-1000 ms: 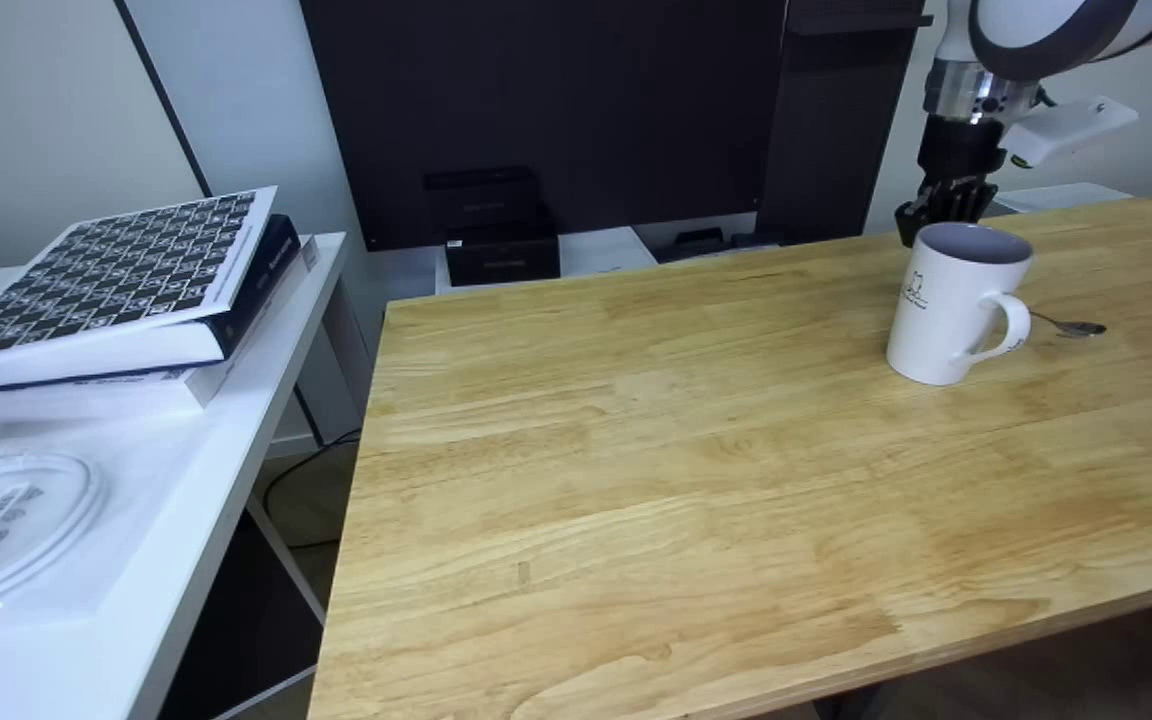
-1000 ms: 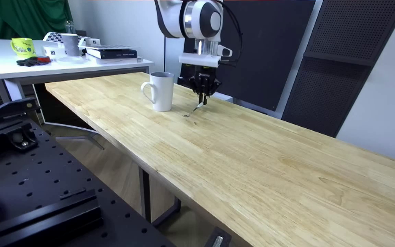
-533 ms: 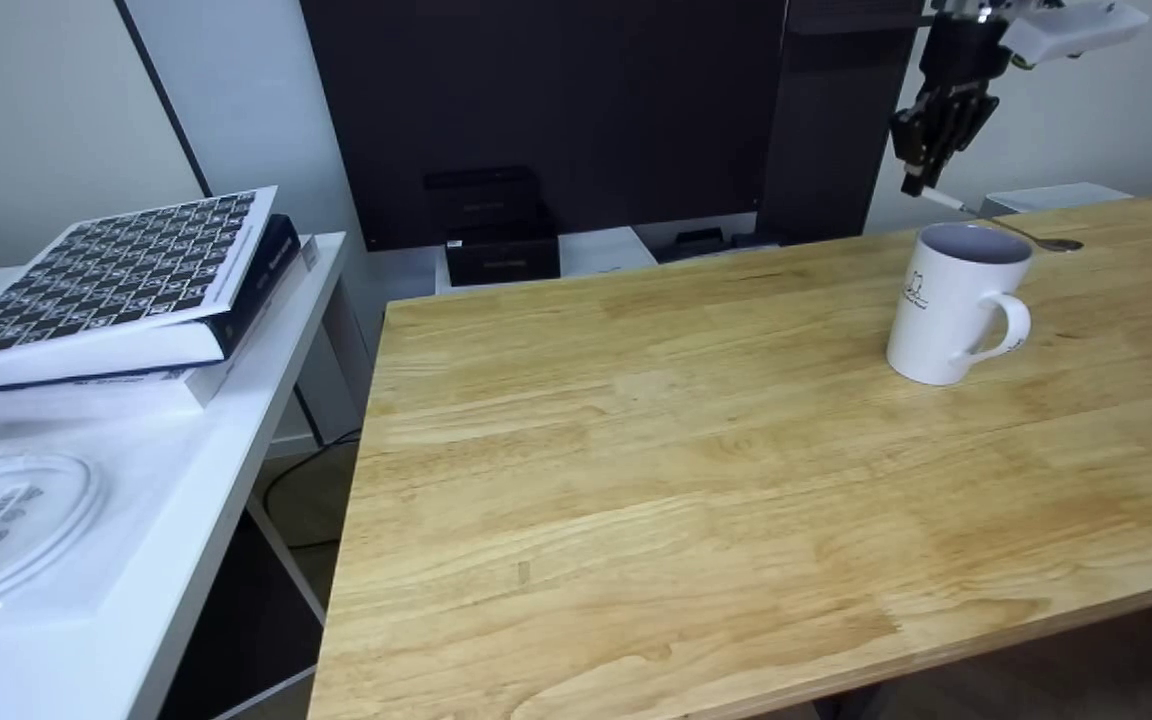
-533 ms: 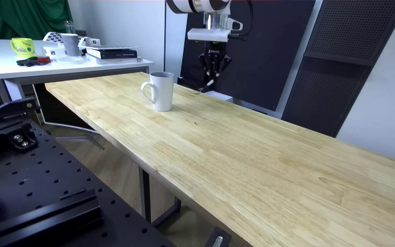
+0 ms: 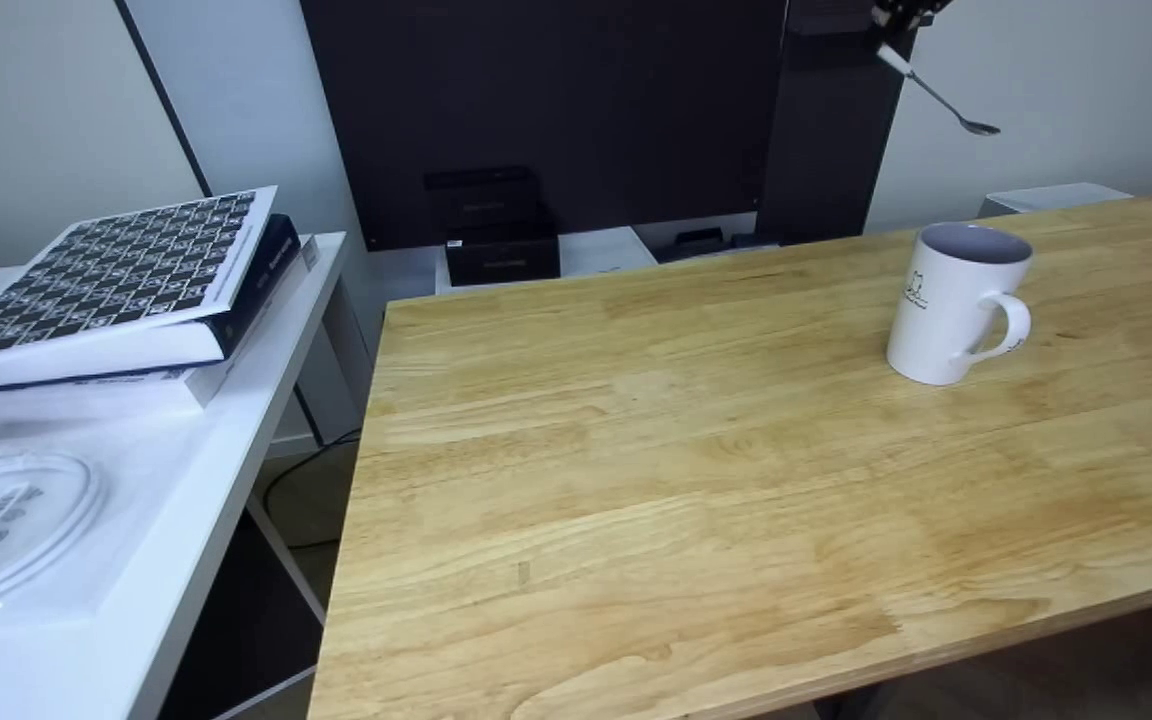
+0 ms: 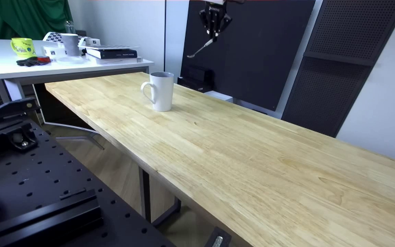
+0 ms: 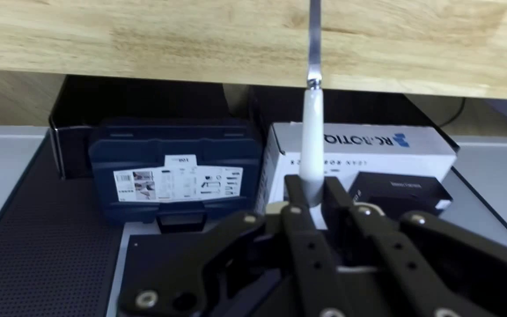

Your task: Put the spoon in the mug

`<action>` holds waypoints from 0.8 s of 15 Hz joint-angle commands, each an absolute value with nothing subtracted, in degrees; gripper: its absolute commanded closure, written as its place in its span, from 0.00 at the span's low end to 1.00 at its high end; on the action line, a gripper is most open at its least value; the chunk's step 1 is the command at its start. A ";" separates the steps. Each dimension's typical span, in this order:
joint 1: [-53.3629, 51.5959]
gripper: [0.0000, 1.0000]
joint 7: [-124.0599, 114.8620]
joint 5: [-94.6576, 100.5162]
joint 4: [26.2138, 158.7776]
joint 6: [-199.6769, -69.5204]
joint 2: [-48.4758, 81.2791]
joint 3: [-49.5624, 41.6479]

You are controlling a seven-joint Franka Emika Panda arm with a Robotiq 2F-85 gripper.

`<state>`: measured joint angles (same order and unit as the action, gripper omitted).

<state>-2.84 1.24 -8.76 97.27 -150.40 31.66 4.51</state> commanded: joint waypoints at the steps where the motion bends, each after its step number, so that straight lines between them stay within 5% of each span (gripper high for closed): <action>1: -0.06 0.96 2.64 -15.14 103.76 -154.50 23.96 9.41; 12: -1.95 0.96 5.59 -17.84 118.33 -159.53 8.99 11.49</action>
<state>-1.64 4.74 -17.87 112.79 -158.73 13.91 11.91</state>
